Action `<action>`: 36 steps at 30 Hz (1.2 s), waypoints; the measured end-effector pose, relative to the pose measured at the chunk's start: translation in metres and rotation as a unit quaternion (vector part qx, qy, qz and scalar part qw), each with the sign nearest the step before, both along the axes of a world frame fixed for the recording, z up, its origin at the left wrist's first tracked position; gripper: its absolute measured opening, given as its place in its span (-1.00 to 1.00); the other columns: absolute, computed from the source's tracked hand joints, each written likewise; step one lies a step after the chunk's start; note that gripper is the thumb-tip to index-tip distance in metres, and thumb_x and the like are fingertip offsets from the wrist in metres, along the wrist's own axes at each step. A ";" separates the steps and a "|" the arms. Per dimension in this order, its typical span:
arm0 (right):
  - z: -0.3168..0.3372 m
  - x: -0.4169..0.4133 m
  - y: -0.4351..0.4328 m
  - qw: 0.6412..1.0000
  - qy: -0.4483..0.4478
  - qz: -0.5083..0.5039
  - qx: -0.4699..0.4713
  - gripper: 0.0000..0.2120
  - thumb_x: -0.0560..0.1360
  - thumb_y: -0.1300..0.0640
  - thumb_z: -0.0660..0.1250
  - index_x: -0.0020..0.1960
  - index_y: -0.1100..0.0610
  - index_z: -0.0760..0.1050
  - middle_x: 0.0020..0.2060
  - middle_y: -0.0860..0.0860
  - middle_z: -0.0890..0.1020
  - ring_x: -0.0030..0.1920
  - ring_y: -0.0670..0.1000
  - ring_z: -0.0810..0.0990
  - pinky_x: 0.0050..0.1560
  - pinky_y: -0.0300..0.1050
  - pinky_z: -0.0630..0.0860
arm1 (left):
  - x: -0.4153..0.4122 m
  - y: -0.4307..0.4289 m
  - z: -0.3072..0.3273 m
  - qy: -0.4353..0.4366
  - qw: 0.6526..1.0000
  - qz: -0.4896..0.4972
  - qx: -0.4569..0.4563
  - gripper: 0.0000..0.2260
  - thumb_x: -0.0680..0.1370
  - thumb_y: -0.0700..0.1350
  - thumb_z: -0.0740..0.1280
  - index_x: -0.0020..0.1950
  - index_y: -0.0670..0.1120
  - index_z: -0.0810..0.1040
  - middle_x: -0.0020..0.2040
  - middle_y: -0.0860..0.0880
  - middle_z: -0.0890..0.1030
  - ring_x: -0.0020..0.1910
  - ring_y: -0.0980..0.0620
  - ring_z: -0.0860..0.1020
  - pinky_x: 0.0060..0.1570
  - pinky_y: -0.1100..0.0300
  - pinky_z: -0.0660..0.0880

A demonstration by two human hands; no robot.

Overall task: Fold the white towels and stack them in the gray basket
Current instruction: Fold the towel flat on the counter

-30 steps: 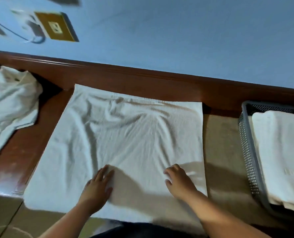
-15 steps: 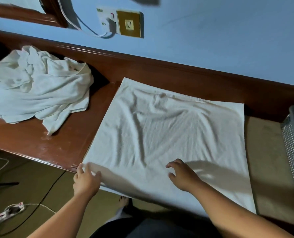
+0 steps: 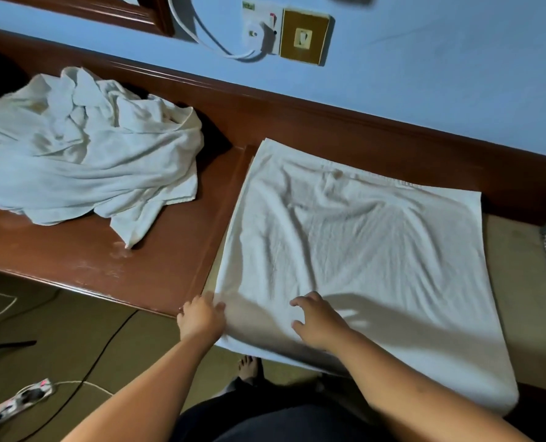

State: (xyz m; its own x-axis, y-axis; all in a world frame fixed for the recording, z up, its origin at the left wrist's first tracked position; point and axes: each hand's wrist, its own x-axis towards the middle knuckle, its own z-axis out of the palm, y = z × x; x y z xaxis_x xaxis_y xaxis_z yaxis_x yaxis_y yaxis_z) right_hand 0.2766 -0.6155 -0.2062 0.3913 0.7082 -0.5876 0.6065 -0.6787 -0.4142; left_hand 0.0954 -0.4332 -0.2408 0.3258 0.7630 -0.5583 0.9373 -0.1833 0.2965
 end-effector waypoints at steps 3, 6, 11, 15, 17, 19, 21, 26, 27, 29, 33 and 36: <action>0.001 0.001 0.013 1.000 -0.028 0.003 0.006 -0.54 0.60 -0.01 0.27 0.48 0.01 0.32 0.44 0.02 0.27 0.43 0.07 0.33 0.35 -0.04 0.38 | -0.027 0.002 -0.002 -0.035 0.998 0.040 -0.023 -0.96 0.61 0.00 0.24 0.03 0.07 0.45 -0.01 -0.03 0.60 0.17 -0.16 0.51 0.19 -0.06 0.26; -0.003 -0.005 0.026 1.000 -0.026 0.009 -0.004 -0.54 0.61 0.00 0.25 0.48 0.02 0.32 0.45 0.04 0.25 0.44 0.09 0.31 0.34 -0.04 0.39 | -0.055 0.000 -0.006 -0.019 0.997 0.074 -0.034 -0.95 0.60 0.02 0.26 -0.01 0.07 0.48 -0.12 0.02 0.58 0.13 -0.16 0.53 0.14 -0.05 0.23; -0.010 -0.021 0.034 1.000 -0.009 0.021 -0.020 -0.55 0.60 -0.01 0.25 0.47 0.01 0.33 0.44 0.02 0.27 0.42 0.08 0.33 0.34 -0.02 0.39 | -0.055 0.009 -0.005 0.024 0.994 0.075 -0.073 -0.93 0.57 0.04 0.30 0.02 0.09 0.48 -0.12 0.04 0.55 0.08 -0.14 0.53 0.22 -0.07 0.25; -0.014 -0.018 0.011 0.999 -0.018 -0.031 -0.012 -0.57 0.61 0.00 0.26 0.46 0.01 0.34 0.41 0.01 0.27 0.42 0.08 0.31 0.33 -0.02 0.39 | -0.044 0.012 -0.010 0.030 0.993 0.066 -0.092 -0.83 0.51 0.05 0.34 0.02 0.02 0.47 -0.09 0.01 0.57 0.01 -0.12 0.53 0.27 -0.09 0.28; -0.018 -0.014 -0.013 0.995 -0.032 -0.092 -0.007 -0.60 0.60 0.02 0.27 0.42 0.01 0.37 0.37 0.00 0.30 0.38 0.06 0.34 0.26 -0.04 0.44 | -0.046 0.008 -0.015 -0.006 0.989 0.090 -0.119 -0.76 0.43 0.11 0.42 -0.07 0.00 0.48 -0.14 0.02 0.59 -0.05 -0.11 0.55 0.27 -0.10 0.37; -0.022 -0.010 -0.046 0.985 -0.059 -0.160 -0.006 -0.64 0.57 0.05 0.28 0.37 0.00 0.42 0.32 0.00 0.33 0.33 0.06 0.39 0.20 -0.05 0.48 | -0.050 0.001 -0.021 -0.037 0.981 0.120 -0.149 -0.68 0.37 0.11 0.50 -0.04 -0.04 0.52 -0.10 -0.05 0.63 -0.04 -0.15 0.60 0.17 -0.10 0.52; -0.026 -0.007 -0.083 0.972 -0.086 -0.218 -0.013 -0.67 0.55 0.09 0.29 0.30 -0.01 0.46 0.28 0.03 0.37 0.28 0.09 0.43 0.20 -0.03 0.50 | -0.049 -0.007 -0.026 -0.009 0.975 0.144 -0.171 -0.54 0.39 0.10 0.55 0.09 -0.15 0.50 0.02 -0.13 0.63 0.00 -0.19 0.60 0.08 -0.06 0.58; -0.031 -0.008 -0.159 0.905 -0.079 -0.419 -0.017 -0.90 0.54 0.13 0.32 0.04 0.10 0.52 0.09 0.14 0.54 0.08 0.18 0.57 0.06 -0.03 0.49 | -0.030 -0.047 -0.032 -0.006 0.908 0.369 -0.199 -0.07 0.36 0.06 0.61 0.52 -0.25 0.18 0.38 -0.27 0.43 0.27 -0.31 0.49 0.18 -0.15 0.51; -0.035 -0.009 -0.172 0.874 -0.048 -0.483 -0.020 -0.87 0.56 0.12 0.31 0.06 0.15 0.54 0.09 0.18 0.58 0.09 0.21 0.57 0.07 -0.02 0.48 | -0.022 -0.060 -0.029 -0.026 0.890 0.401 -0.213 -0.12 0.43 0.03 0.56 0.55 -0.24 0.14 0.36 -0.24 0.43 0.25 -0.29 0.49 0.15 -0.15 0.49; -0.045 -0.011 -0.193 0.768 0.046 -0.638 -0.033 -0.72 0.62 0.08 0.25 0.21 0.23 0.53 0.13 0.22 0.59 0.13 0.23 0.57 0.14 0.06 0.50 | -0.007 -0.089 -0.029 -0.077 0.862 0.425 -0.265 -0.43 0.60 -0.06 0.34 0.53 -0.21 0.24 0.12 -0.15 0.49 -0.01 -0.16 0.52 0.02 -0.07 0.49; -0.068 -0.018 -0.224 0.500 0.307 -0.809 0.016 -0.56 0.68 -0.01 0.09 0.49 0.16 0.30 0.30 0.21 0.48 0.29 0.17 0.50 0.16 0.24 0.43 | 0.023 -0.149 -0.042 -0.171 0.758 0.515 -0.361 -0.66 0.72 -0.14 -0.01 0.49 -0.04 0.29 0.13 -0.13 0.50 -0.12 -0.10 0.55 0.03 -0.03 0.48; -0.107 -0.018 -0.233 0.332 0.384 -0.857 0.091 -0.38 0.63 -0.24 0.08 0.57 0.07 0.16 0.47 0.24 0.34 0.46 0.21 0.36 0.28 0.37 0.35 | 0.037 -0.181 -0.082 -0.241 0.635 0.607 -0.413 -0.43 0.68 0.23 0.01 0.56 -0.12 0.26 0.41 -0.16 0.46 0.33 -0.22 0.50 0.42 -0.17 0.33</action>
